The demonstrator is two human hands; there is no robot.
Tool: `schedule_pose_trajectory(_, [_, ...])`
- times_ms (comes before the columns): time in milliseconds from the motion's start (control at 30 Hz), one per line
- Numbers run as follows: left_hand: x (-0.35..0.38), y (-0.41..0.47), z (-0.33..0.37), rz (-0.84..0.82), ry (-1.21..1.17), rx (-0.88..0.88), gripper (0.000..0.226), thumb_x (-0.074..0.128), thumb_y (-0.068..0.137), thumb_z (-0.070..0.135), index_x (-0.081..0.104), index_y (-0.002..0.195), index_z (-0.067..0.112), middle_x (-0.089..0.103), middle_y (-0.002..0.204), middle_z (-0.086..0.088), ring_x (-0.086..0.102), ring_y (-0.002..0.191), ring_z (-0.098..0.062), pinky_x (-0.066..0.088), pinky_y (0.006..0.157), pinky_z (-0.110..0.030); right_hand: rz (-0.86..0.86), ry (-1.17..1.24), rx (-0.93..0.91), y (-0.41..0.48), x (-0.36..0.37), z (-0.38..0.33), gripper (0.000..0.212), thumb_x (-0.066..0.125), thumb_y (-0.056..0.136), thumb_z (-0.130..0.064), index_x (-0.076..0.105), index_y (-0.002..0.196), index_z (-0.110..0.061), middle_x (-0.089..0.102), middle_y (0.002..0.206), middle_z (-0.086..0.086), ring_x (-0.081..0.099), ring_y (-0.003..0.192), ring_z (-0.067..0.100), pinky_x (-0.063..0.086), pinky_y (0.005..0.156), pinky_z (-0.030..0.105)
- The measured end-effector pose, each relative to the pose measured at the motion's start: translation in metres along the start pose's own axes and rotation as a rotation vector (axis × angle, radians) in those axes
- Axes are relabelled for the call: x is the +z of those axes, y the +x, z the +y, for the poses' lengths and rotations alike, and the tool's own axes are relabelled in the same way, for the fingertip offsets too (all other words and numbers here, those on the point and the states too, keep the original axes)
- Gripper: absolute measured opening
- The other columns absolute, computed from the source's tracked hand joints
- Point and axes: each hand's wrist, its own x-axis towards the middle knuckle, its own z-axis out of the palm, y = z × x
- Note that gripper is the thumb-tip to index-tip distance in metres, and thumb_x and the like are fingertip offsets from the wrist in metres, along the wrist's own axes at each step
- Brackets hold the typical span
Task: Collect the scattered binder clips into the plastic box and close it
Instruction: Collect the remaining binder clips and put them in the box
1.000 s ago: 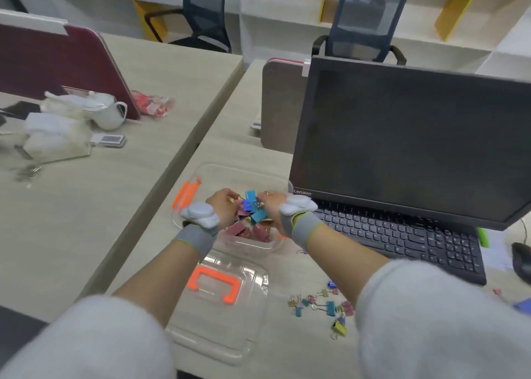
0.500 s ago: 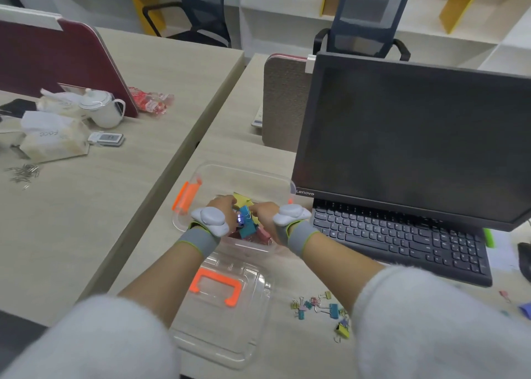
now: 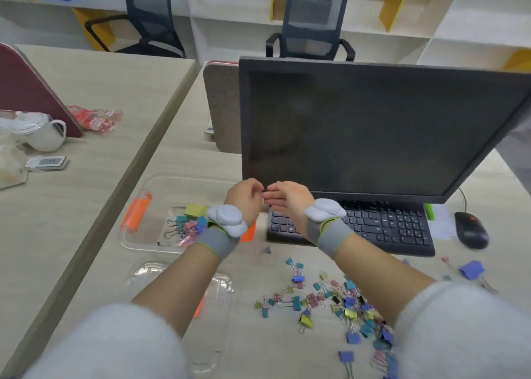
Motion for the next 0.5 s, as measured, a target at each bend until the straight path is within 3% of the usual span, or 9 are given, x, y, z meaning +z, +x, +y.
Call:
schedule_pose_trajectory(67, [0.022,-0.003,0.018,-0.039,-0.022,0.045,0.025,0.044,0.088,0.003,0.065,0.101,0.007,0.068,0.105,-0.012,0.06,0.099,-0.028,0.042,0.081,-0.027,0.051,-0.006,-0.005,-0.001,-0.034,0.005,0.026,0.044,0.093,-0.012,0.06,0.109,0.0,0.065,0.113,0.026,0.063,0.1,0.035,0.051,0.085,0.035])
schedule_pose_trajectory(133, [0.046,-0.007,0.034,-0.09,-0.035,0.055,0.025,0.045,0.089,0.005,0.066,0.101,0.01,0.069,0.104,-0.007,0.061,0.097,-0.024,0.04,0.077,-0.023,0.085,0.004,0.002,-0.004,-0.067,0.014,0.028,0.044,0.094,-0.014,0.059,0.113,0.001,0.068,0.1,0.018,0.064,0.09,0.028,0.051,0.078,0.032])
schedule_pose_trajectory(267, [0.092,-0.018,0.06,-0.186,-0.086,0.065,0.022,0.047,0.089,0.006,0.066,0.1,0.011,0.069,0.101,-0.009,0.06,0.089,-0.024,0.038,0.071,-0.018,0.219,0.01,0.022,-0.011,-0.124,0.035,0.016,0.045,0.093,-0.013,0.058,0.099,-0.007,0.063,0.074,0.006,0.058,0.063,0.017,0.05,0.063,0.032])
schedule_pose_trajectory(400, [0.142,-0.032,0.091,-0.334,-0.055,0.087,0.023,0.044,0.093,0.01,0.064,0.105,0.011,0.067,0.107,-0.007,0.059,0.088,-0.023,0.044,0.072,-0.027,0.373,-0.052,0.006,-0.02,-0.192,0.064,0.021,0.044,0.094,-0.012,0.061,0.104,-0.005,0.067,0.089,0.01,0.06,0.078,0.022,0.046,0.065,0.025])
schedule_pose_trajectory(500, [0.172,-0.039,0.108,-0.423,-0.008,0.124,0.025,0.042,0.095,0.01,0.061,0.11,0.006,0.065,0.114,-0.013,0.06,0.102,-0.029,0.046,0.083,-0.03,0.472,-0.185,-0.008,-0.026,-0.234,0.087,0.023,0.046,0.093,-0.018,0.064,0.104,-0.009,0.067,0.103,0.011,0.061,0.097,0.025,0.048,0.076,0.029])
